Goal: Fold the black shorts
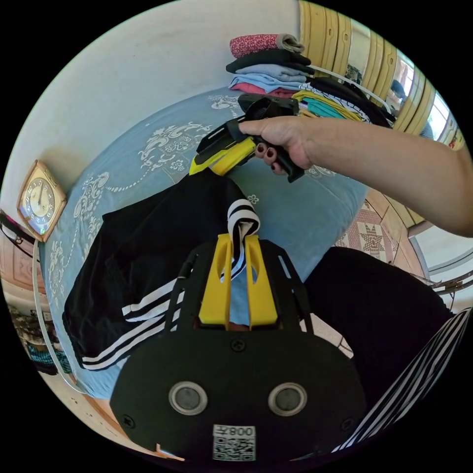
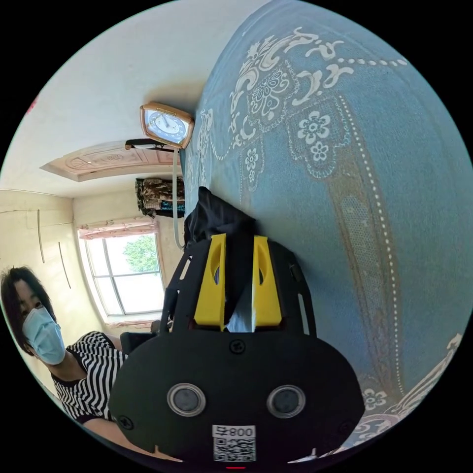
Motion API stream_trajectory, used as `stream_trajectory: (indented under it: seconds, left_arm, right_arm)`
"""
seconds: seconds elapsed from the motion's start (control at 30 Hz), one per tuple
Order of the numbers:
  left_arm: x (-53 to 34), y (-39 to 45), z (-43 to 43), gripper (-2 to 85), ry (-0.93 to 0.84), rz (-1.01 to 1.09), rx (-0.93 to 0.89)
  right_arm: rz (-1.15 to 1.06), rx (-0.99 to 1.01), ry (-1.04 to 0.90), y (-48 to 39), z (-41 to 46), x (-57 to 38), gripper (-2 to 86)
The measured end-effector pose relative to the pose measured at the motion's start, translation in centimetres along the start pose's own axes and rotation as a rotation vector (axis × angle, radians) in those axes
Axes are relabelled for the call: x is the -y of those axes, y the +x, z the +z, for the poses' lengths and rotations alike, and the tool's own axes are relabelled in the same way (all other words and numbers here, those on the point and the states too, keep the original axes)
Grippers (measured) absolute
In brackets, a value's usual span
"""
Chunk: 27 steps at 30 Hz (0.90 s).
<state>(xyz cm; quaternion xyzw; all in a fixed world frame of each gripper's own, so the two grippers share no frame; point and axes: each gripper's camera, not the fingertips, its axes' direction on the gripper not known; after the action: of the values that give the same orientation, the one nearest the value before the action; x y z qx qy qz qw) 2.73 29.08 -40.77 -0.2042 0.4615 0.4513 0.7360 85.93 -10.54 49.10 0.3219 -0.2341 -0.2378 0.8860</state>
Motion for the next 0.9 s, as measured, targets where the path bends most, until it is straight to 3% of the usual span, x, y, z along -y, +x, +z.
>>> stream_trajectory:
  seconds: [0.3,0.6,0.9]
  left_arm:
    - [-1.2,0.0,-0.7,4.1,0.021,0.038,-0.058]
    - [-1.4,0.0,-1.9,3.6,0.128,0.118,-0.319]
    - [-7.3,-11.3,-5.1,3.1,0.280,-0.101,-0.470]
  right_arm:
    - [-0.019,0.012,0.028,-1.6,-2.8,-2.0,2.9]
    - [0.089,0.004,0.234,-2.2,-9.4,-9.1,2.6]
    - [-0.100,0.142,0.234,-10.1,-5.9,-7.8,2.4]
